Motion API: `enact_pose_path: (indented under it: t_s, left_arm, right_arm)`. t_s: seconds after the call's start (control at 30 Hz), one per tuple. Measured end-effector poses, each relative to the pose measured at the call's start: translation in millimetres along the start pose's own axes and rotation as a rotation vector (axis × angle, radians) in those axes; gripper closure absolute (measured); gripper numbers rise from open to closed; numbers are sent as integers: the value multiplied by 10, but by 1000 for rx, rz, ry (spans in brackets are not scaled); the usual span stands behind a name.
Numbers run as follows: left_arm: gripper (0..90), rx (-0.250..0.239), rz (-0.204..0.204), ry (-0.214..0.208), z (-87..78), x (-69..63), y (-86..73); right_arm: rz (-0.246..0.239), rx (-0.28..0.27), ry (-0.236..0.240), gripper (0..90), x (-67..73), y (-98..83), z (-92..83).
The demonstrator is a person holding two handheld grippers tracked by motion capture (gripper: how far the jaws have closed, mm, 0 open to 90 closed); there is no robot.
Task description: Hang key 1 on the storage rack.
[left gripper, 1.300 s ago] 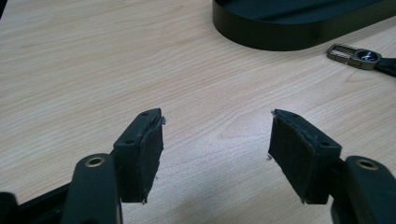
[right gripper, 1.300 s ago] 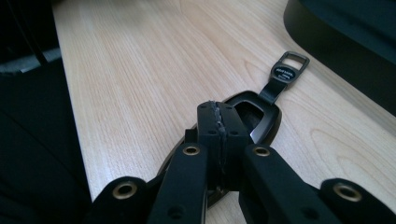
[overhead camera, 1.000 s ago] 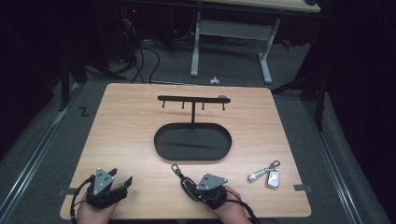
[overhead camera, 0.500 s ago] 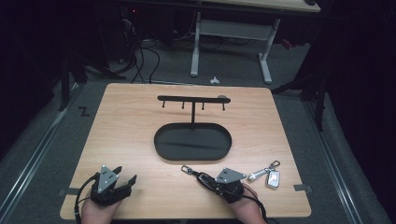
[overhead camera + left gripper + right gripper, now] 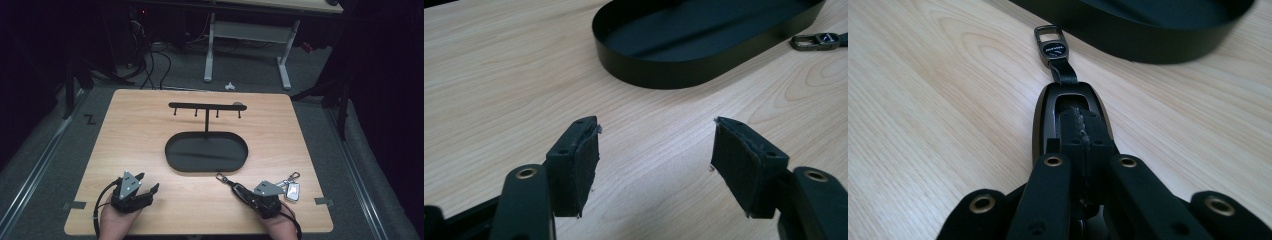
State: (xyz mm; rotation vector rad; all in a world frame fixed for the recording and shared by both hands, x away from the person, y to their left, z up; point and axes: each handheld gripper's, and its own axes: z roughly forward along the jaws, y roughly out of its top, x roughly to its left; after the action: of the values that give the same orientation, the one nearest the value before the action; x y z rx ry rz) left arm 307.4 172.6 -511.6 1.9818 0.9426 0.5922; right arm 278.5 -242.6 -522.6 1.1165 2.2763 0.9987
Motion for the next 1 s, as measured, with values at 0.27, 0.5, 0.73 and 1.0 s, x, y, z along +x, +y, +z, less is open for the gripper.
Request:
enact_pose_path:
  t_s: [0.27,0.5,0.73,1.0]
  left_arm:
    - [356,-3,12,-13,53,-32,41]
    - [353,5,8,7,18,-4,9]
    - [348,5,-13,13,-33,35,-38]
    - [350,20,-15,15,-28,34,-57]
  right_arm:
    - [45,1,-31,900,-94,-90,-101]
    - [58,-36,-27,854,-123,-32,-147]
    - [88,-63,-45,833,-219,7,-163]
    - [105,-59,-73,771,-319,31,-138]
